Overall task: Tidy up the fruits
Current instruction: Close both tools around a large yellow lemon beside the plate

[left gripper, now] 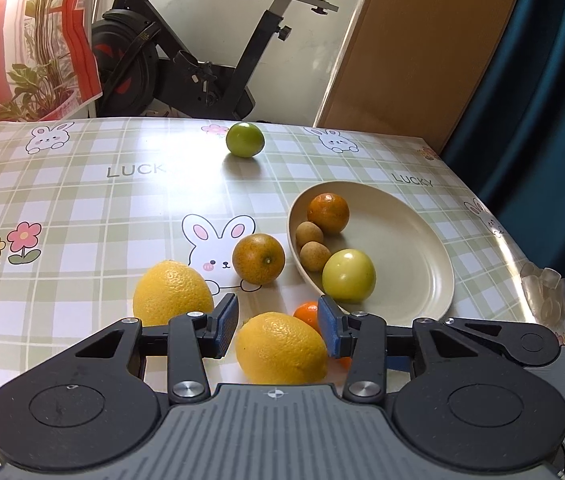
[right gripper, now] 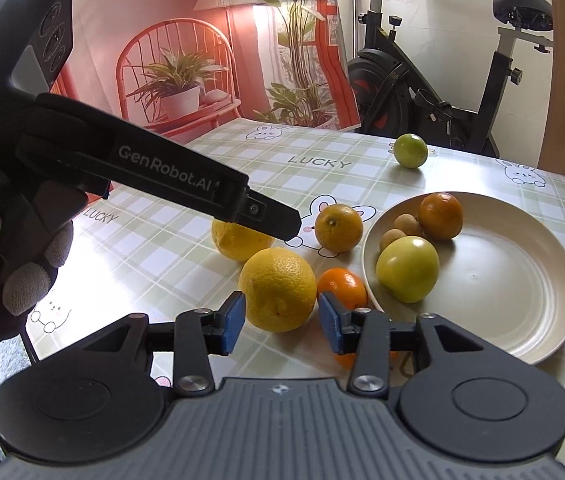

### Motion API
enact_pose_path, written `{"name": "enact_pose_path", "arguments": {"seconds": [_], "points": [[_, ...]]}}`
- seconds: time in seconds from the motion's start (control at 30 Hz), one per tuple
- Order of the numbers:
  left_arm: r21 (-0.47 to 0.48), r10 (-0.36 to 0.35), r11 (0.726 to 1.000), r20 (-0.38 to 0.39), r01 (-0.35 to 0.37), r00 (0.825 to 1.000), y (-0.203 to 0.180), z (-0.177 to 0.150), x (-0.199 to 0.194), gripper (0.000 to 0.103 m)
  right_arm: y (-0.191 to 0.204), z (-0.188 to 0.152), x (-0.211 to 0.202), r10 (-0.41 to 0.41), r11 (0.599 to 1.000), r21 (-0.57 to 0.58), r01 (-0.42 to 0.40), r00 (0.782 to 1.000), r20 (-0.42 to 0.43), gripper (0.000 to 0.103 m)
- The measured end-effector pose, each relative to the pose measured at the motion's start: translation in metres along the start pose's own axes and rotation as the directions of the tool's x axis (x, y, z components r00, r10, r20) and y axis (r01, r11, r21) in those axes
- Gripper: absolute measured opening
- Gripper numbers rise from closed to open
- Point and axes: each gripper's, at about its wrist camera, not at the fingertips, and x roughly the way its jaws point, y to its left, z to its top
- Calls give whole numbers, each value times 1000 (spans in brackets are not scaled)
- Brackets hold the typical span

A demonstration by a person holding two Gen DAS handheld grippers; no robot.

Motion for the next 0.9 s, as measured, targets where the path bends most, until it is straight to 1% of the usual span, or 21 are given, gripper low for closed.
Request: {"name": "enact_pose_path", "arguments": {"seconds": [0.17, 0.3, 0.37, 0.43, 0.5, 0.63, 0.73, 0.8, 0.9], "points": [[-9, -16, 1000, -28, 16, 999, 7, -6, 12, 46, 2, 2, 16, 16, 1000, -3, -16, 999, -40, 46], [-34, -45, 998, -23, 45, 999, 12, -7, 15, 46, 0, 2, 26, 6, 1000, 2, -6, 998, -56, 50], [-42, -57, 998, -26, 56, 998, 14, -8, 18, 47, -3, 3, 29, 13, 1000, 13, -13, 998, -62, 52], [-57, -71, 996, -33, 69, 997, 14, -9, 21, 49, -6, 3, 31, 21, 999, 27, -19, 998, -67, 53], [-64, -72, 996, -34, 70, 997, 15, -11, 23, 52, -5, 3, 32, 21, 999, 26, -20, 998, -64, 54], [-69, -70, 995, -20, 69, 997, 14, -15, 23, 53, -4, 0, 32, 23, 999, 37, -21, 998, -57, 54], [-80, -74, 994, -32, 72, 997, 15, -16, 25, 58, -5, -1, 32, 24, 998, 52, -21, 998, -54, 54], [-77, -68, 995, -40, 64, 997, 14, -17, 27, 63, -4, -1, 32, 21, 998, 54, -18, 998, -53, 54], [-63, -57, 997, -41, 55, 998, 11, -19, 28, 64, -2, -2, 31, 15, 998, 59, -12, 999, -49, 53]]}}
